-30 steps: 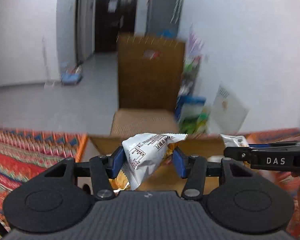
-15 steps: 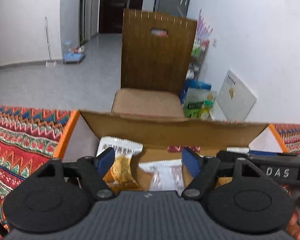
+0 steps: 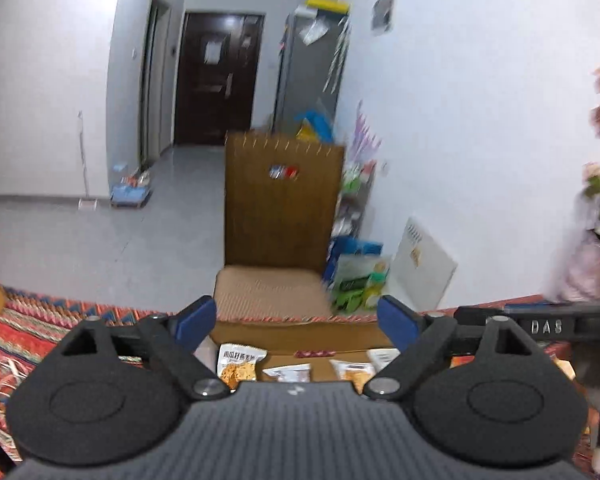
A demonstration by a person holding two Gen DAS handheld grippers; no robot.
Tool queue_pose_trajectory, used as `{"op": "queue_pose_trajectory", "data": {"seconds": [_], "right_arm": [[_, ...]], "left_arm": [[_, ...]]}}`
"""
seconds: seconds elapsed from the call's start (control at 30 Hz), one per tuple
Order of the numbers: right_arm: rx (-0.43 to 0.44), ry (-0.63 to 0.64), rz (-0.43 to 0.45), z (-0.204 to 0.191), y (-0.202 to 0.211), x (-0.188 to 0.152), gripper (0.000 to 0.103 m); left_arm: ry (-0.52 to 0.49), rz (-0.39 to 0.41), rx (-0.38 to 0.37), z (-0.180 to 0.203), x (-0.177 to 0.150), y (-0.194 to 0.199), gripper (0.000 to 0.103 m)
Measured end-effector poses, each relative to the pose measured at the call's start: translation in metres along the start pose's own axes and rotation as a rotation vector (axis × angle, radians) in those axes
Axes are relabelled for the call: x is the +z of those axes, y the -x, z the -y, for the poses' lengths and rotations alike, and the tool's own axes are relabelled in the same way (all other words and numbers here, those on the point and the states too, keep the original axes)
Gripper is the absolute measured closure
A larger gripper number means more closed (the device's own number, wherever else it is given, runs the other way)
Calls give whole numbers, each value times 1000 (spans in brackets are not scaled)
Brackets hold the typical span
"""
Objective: Organize snacks
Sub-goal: 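Open both tools to release the packets into the box, then return both open tools to the snack pile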
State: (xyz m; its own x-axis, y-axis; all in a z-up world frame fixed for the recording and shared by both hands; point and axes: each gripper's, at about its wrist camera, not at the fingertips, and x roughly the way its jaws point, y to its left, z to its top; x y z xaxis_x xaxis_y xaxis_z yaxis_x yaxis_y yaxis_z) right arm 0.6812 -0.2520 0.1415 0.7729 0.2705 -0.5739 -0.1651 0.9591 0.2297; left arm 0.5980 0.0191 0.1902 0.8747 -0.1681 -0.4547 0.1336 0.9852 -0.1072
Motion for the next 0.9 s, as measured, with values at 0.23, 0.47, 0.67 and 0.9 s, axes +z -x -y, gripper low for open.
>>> {"op": "queue_pose_trajectory", "data": {"seconds": [0.23,0.47,0.67,0.9], "right_arm": [[-38,66,131,-8,120,-20,1],[37,105,238,-10,217,-95,0],[49,174,342,-12,285,-180,0],[-109,282,462,-26,337,-299,0]], "left_arm": [[-34,82,-32,20,-15,134,0],[-83,152,-92,30,-93,235,0],[-24,198,-59,14,-168,283,0],[20,294,-15,-11,-264,328,0]]}}
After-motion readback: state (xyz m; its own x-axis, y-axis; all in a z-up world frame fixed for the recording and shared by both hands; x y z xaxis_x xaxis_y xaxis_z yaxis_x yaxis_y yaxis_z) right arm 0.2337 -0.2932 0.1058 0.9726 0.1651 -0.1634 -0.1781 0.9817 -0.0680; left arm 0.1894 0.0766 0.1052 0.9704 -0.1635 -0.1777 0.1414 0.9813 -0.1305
